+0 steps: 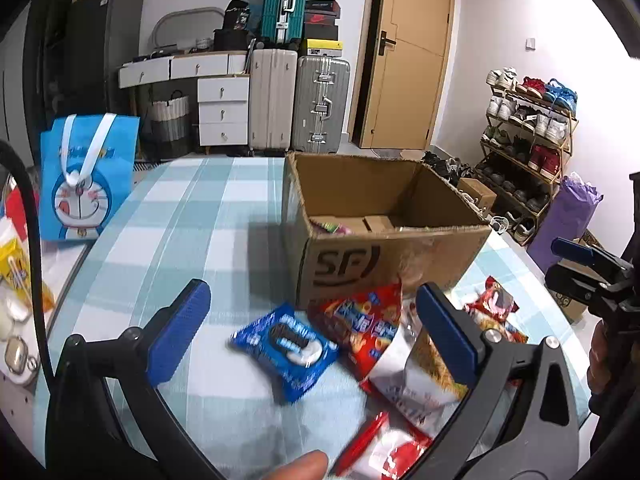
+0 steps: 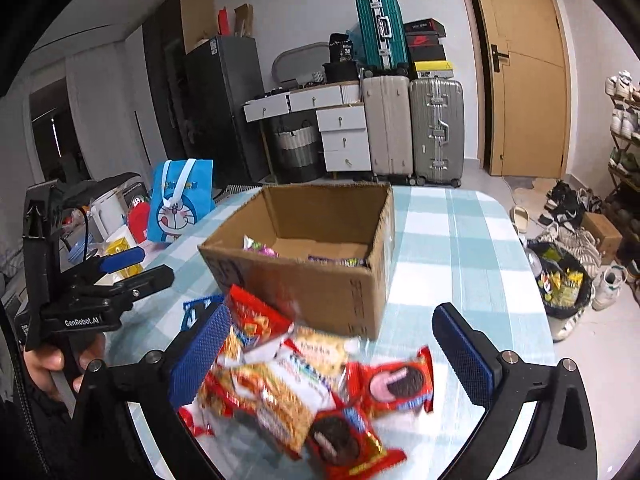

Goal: Organize snacks
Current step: 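Move both open tools back to the snack pile, then grasp a red Oreo pack with the right tool while the left grasps the white-red gum bag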

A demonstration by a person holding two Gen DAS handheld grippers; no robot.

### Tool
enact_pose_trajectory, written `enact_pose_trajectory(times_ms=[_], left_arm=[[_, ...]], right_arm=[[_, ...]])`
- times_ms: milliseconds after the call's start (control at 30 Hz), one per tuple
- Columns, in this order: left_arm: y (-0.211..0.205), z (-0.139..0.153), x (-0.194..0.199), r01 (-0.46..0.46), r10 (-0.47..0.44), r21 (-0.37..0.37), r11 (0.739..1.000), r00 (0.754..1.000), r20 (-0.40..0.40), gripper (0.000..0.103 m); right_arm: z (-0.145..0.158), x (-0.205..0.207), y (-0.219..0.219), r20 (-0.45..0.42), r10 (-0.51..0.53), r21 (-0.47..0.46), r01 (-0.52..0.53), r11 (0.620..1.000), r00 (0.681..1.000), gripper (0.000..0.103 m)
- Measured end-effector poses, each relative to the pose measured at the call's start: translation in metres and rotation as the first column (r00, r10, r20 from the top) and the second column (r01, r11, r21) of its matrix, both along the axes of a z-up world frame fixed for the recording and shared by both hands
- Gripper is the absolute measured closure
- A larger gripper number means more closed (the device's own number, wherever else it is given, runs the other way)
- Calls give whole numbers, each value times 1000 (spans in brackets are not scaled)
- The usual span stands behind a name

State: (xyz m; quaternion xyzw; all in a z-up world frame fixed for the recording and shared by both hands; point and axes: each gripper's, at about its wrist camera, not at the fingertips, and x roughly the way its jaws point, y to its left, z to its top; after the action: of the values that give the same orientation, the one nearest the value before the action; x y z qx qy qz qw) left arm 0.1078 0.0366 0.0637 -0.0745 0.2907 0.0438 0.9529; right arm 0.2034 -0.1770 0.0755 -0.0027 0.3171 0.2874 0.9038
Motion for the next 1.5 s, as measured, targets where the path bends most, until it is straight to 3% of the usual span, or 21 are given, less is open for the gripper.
enact_pose_trajectory(times_ms=[400, 600, 1100, 1267, 1467, 1500], left_arm=[[-12, -23, -23, 25, -26, -6, 1000, 998, -61, 1], [-19, -34, -29, 53, -53, -3, 999, 994, -94, 1], [-42, -62, -32, 176, -174, -10, 984, 966, -189, 1], [-45, -66, -32, 209, -208, -15, 978, 957, -203, 1], [-53, -74, -30, 271, -263, -2, 962, 932, -249, 1], [-55, -76, -30, 279, -268, 4, 960, 929, -256, 1]], right_arm=[[-13, -16, -15, -40, -36, -29, 35, 999, 999, 0], [-33, -9, -13, -115, -8, -182, -13, 983, 993, 0], [-81, -6, -14, -278, 88, -249, -160, 955, 957, 1], [-85, -7, -8, -277, 100, -249, -172, 953, 956, 1], [-91, -8, -1, -283, 116, -260, -192, 946, 952, 10], [-94, -7, 1, -287, 120, -264, -199, 944, 950, 16]])
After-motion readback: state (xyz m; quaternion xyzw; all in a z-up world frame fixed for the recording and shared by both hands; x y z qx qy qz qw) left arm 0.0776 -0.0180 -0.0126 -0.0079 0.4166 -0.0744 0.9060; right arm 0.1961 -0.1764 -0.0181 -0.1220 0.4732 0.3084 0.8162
